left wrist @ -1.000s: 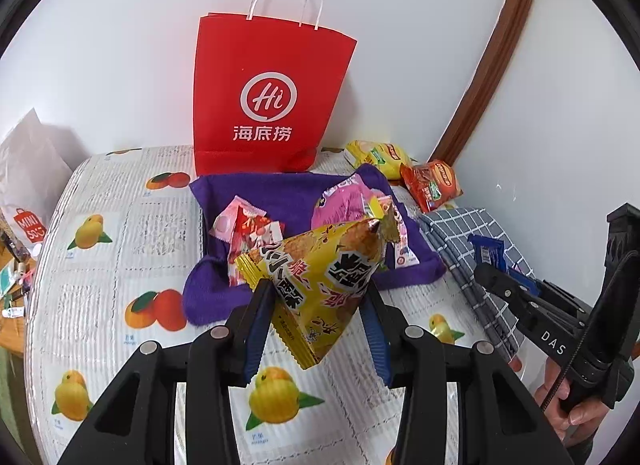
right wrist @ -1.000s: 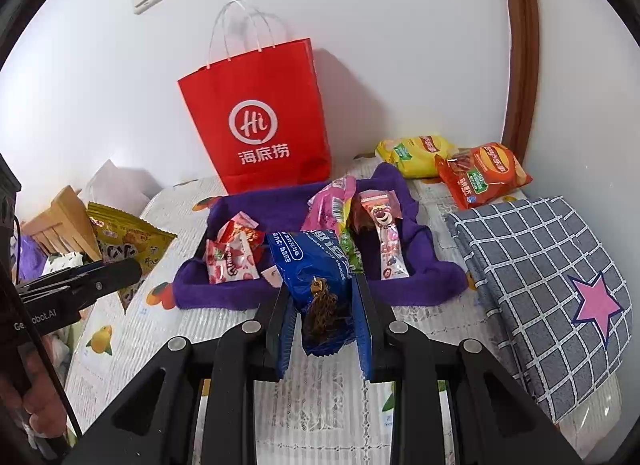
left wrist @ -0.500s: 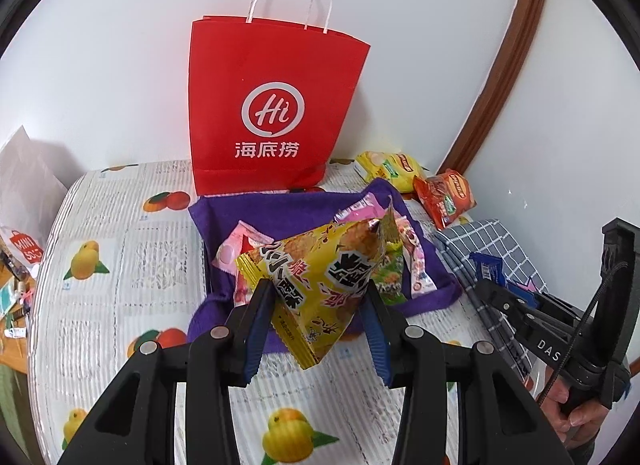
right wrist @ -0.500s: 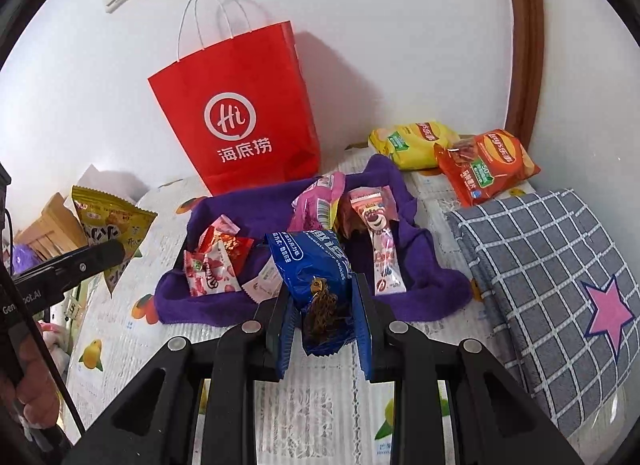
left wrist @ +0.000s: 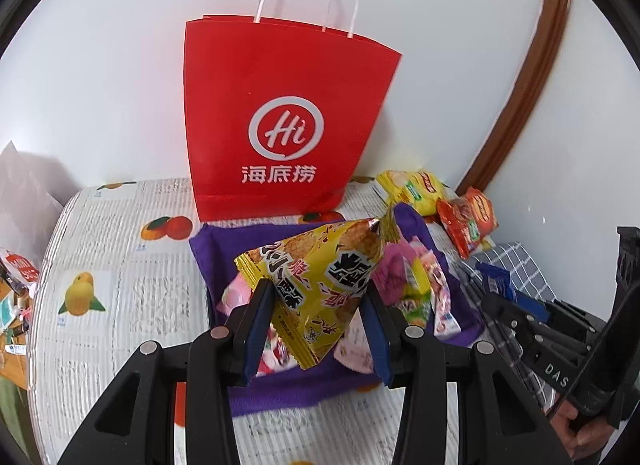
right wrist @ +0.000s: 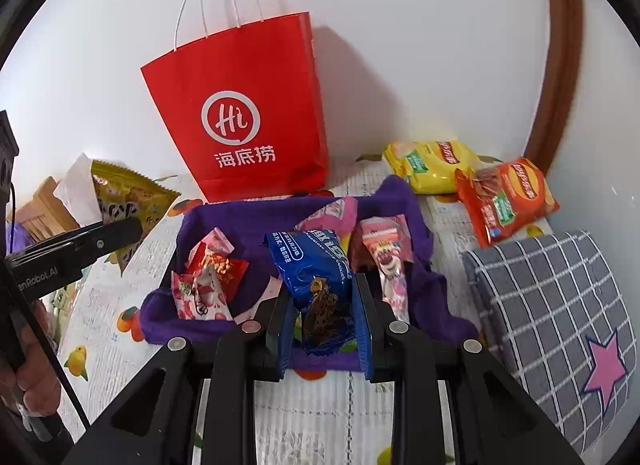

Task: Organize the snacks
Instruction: 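Lower and release yellow chip bag with left tool while right tool releases blue snack on towel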

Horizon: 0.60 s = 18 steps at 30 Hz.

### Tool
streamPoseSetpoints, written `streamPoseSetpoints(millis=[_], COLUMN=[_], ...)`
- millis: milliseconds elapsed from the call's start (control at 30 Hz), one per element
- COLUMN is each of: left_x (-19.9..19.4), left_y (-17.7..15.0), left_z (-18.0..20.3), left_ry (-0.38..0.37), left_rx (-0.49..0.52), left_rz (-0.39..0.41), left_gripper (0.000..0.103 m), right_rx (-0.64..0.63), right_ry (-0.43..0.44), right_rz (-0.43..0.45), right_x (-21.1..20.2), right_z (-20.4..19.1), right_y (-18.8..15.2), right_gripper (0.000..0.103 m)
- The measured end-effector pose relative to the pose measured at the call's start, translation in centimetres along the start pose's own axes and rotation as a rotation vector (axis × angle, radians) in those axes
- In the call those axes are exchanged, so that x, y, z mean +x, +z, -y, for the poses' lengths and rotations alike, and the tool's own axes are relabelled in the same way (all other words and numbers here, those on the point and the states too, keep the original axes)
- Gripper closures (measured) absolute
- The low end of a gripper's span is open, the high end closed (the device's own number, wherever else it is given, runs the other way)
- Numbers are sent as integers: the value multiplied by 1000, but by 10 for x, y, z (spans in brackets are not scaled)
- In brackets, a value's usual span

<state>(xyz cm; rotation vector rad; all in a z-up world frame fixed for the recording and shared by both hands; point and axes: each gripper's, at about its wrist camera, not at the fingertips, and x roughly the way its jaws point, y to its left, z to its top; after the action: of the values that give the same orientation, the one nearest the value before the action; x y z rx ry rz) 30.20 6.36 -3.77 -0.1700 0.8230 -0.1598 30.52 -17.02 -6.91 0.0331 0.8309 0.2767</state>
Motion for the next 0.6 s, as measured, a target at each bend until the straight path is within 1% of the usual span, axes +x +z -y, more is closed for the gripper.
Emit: streamPoseSetpoints(millis=[133, 267, 367, 467, 600], left_x=[16, 28, 37, 51, 54], left_y=[10, 14, 11, 9, 9], left_z=[-7, -9, -13, -19, -25], left_ry=[-2, 12, 25, 22, 11], left_rx=[-20, -18, -21, -28, -40], left_rz=[-17, -18, -19, -65, -64], left_gripper=[62, 62, 62, 62, 62], right_rx=[-2, 6, 10, -10, -13], right_ry=[6, 16, 23, 18, 15], right_rz=[1, 0, -12, -16, -15], right_x=[9, 16, 23, 31, 42], right_z=[-3, -4, -6, -11, -12], right_y=[11, 21, 25, 28, 35], right_gripper=[77, 77, 77, 77, 77])
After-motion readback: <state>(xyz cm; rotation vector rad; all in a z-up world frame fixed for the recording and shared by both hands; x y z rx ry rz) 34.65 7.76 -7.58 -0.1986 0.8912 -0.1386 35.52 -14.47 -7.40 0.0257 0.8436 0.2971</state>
